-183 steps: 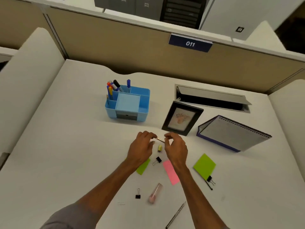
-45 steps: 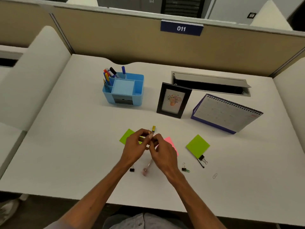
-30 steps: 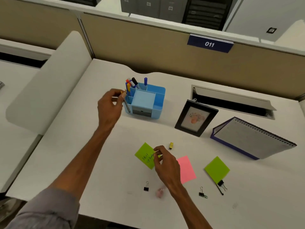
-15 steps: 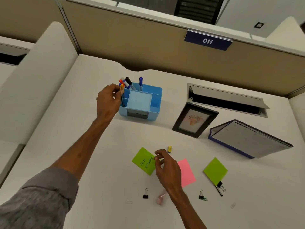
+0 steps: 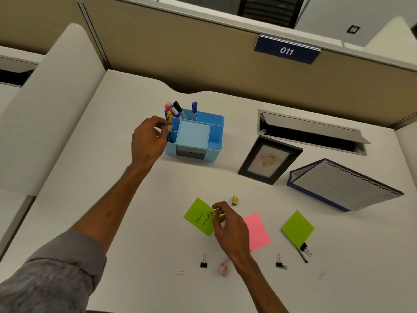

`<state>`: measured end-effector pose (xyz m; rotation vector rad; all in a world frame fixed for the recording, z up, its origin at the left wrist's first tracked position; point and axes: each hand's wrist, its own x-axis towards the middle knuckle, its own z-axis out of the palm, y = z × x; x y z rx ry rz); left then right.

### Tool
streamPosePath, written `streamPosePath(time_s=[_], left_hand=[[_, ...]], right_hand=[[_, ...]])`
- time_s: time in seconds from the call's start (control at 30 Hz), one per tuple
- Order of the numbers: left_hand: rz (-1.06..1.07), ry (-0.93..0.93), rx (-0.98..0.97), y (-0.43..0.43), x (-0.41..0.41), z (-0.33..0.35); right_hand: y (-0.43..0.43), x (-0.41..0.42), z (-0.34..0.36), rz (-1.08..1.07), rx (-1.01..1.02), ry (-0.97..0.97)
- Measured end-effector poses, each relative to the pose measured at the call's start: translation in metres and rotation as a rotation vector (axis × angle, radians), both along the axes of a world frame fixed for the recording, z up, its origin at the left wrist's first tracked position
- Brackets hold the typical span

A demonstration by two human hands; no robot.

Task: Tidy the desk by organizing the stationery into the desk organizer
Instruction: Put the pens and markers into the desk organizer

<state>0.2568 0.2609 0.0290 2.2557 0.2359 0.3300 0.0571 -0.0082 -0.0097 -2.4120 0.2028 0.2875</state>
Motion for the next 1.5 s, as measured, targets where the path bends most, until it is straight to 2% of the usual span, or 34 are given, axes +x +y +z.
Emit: streamPosePath(time_s=[0.27,0.47,0.53,0.73,0.97,1.1,1.5], left_hand=[[0.128,-0.085,-0.058,-0.017,-0.033,0.004],[0.079,-0.048,-0.081,-0.063,-0.075,-0.001],[0.036,-0.024,-0.054,-0.095,-0.096,-0.004],[-0.311,0.085,-0.008,-0.202,-0.165,-0.025],[-0.583,0.194,0.045,-0.299,-0.218,-0.047],[-0.636,0.239,0.096,-0.332,-0.231,-0.05],[-0.648,0.323,0.168,-0.358,-0.241,-0.063]], right_hand=[[-0.011,-0.017,-0.002,-0.016,0.009,-0.015],[-0.04,-0.041,-0.001,-0.058,0.014,-0.038],[-0.059,-0.053,-0.001,-0.078,-0.001,-0.046],[-0.125,-0.089,-0.004,-0.202,-0.076,-0.092],[-0.208,-0.108,-0.012,-0.383,-0.203,-0.17],[-0.237,-0.11,-0.022,-0.354,-0.342,-0.15],[-0.256,-0.111,-0.041,-0.231,-0.399,-0.157]])
